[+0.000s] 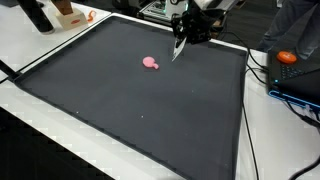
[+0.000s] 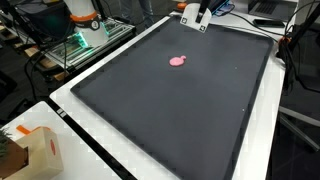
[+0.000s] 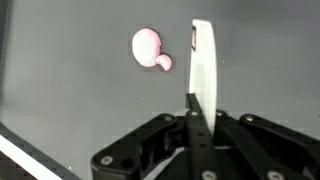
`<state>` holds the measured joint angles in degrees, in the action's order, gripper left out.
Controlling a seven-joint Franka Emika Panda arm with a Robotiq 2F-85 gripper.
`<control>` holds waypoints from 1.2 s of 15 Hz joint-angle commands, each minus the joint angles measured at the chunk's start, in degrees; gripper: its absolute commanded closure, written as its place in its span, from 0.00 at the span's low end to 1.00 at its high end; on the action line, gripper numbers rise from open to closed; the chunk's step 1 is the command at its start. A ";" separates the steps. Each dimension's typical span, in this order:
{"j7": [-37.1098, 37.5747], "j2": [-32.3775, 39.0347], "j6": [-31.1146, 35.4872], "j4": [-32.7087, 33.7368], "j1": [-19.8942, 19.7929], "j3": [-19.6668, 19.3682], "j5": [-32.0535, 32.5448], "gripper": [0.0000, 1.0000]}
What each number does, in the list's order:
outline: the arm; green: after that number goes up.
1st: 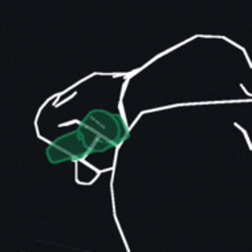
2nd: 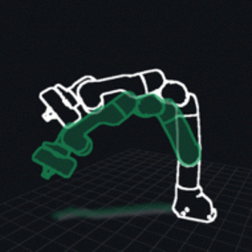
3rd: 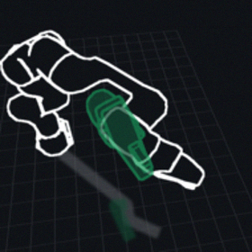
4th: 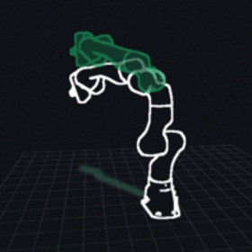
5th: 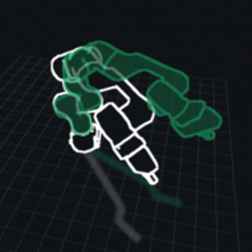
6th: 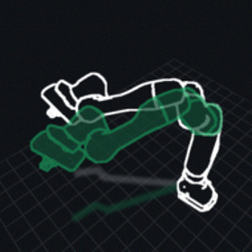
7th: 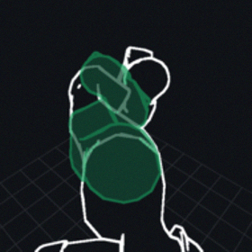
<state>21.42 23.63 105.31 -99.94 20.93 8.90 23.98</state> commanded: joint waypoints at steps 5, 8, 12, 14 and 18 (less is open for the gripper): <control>-0.38 8.28 -2.72 6.87 1.64 -2.04 1.19 0.99; -0.10 9.67 -1.70 7.36 1.67 -2.67 1.16 0.99; -0.15 10.30 -0.82 7.77 1.35 -3.08 0.59 0.99; -0.35 10.10 -0.21 7.60 1.03 -3.24 0.30 0.99; -0.58 9.01 1.88 6.69 0.01 -3.59 -0.53 0.99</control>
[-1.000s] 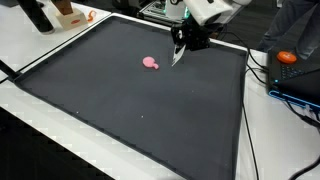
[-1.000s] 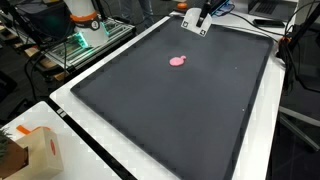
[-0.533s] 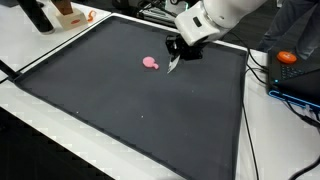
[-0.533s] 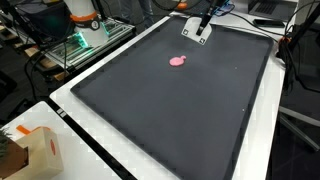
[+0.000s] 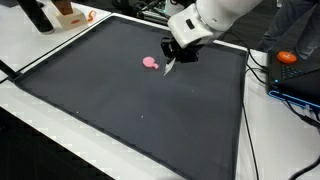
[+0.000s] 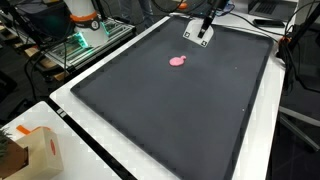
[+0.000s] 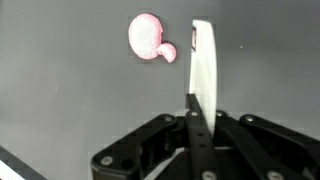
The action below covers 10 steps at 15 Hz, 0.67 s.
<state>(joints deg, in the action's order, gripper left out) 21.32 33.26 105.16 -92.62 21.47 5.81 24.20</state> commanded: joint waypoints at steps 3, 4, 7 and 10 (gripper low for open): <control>-0.92 -1.87 4.76 -1.78 -1.87 -0.70 -1.92 0.99; -0.97 -2.38 5.70 -2.26 -2.39 -0.81 -2.36 0.99; -1.60 -3.85 8.60 -3.65 -4.13 -0.93 -4.02 0.99; -2.87 -5.45 11.13 -5.34 -6.14 -0.91 -6.71 0.99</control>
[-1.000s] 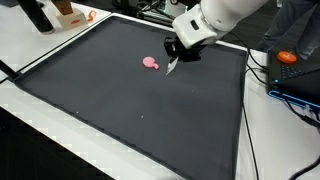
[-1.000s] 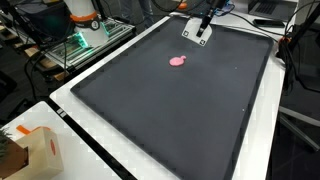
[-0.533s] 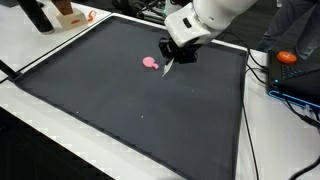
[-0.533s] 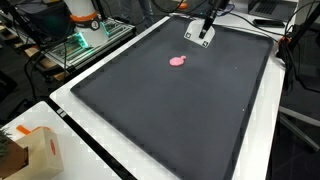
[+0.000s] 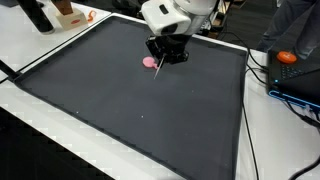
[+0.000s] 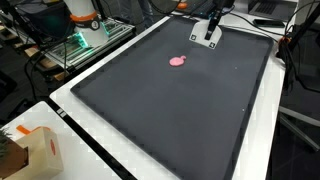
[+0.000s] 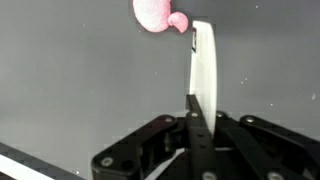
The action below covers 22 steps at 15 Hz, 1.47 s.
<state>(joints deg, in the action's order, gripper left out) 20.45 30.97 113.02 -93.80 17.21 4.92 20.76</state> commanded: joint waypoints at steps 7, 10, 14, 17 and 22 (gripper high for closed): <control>-6.45 -7.48 9.22 -10.10 -7.15 -0.23 -11.51 0.99; -9.05 -9.38 12.07 -13.49 -9.54 -0.26 -15.47 0.99; -13.51 -11.87 15.89 -18.75 -12.96 -0.20 -21.60 0.99; -17.95 -13.65 18.87 -22.98 -15.65 -0.12 -27.18 0.99; -25.34 -16.76 23.62 -30.26 -20.00 -0.47 -36.72 0.99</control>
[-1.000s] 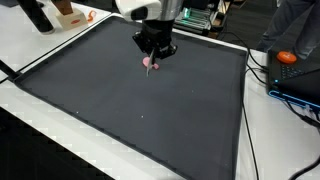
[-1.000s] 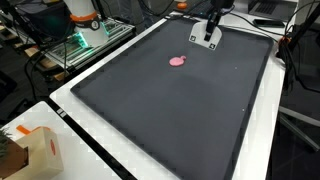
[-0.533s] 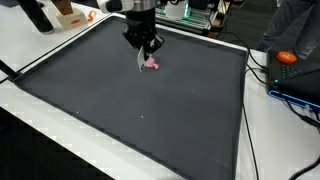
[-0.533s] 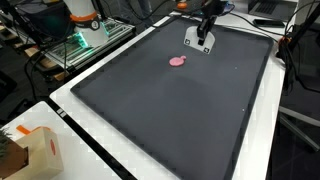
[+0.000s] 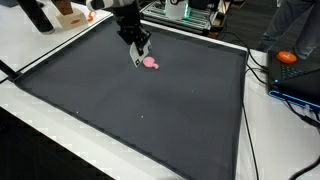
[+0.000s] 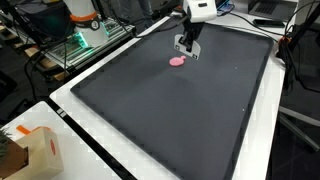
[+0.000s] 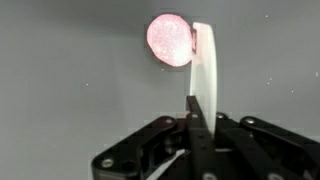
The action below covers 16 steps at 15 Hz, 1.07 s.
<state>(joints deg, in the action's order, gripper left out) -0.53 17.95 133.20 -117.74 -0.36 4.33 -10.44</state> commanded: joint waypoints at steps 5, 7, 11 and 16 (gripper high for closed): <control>-10.16 -6.50 5.74 -11.85 -6.02 -0.59 -14.79 0.99; -11.47 -7.47 6.10 -13.55 -7.07 -1.02 -18.88 0.99; -13.46 -8.63 5.92 -15.61 -8.26 -2.10 -26.97 0.99; -13.24 -9.23 6.14 -17.79 -8.22 -4.21 -32.99 0.99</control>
<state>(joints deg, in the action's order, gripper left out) -12.84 10.50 138.10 -132.53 -8.60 1.17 -39.66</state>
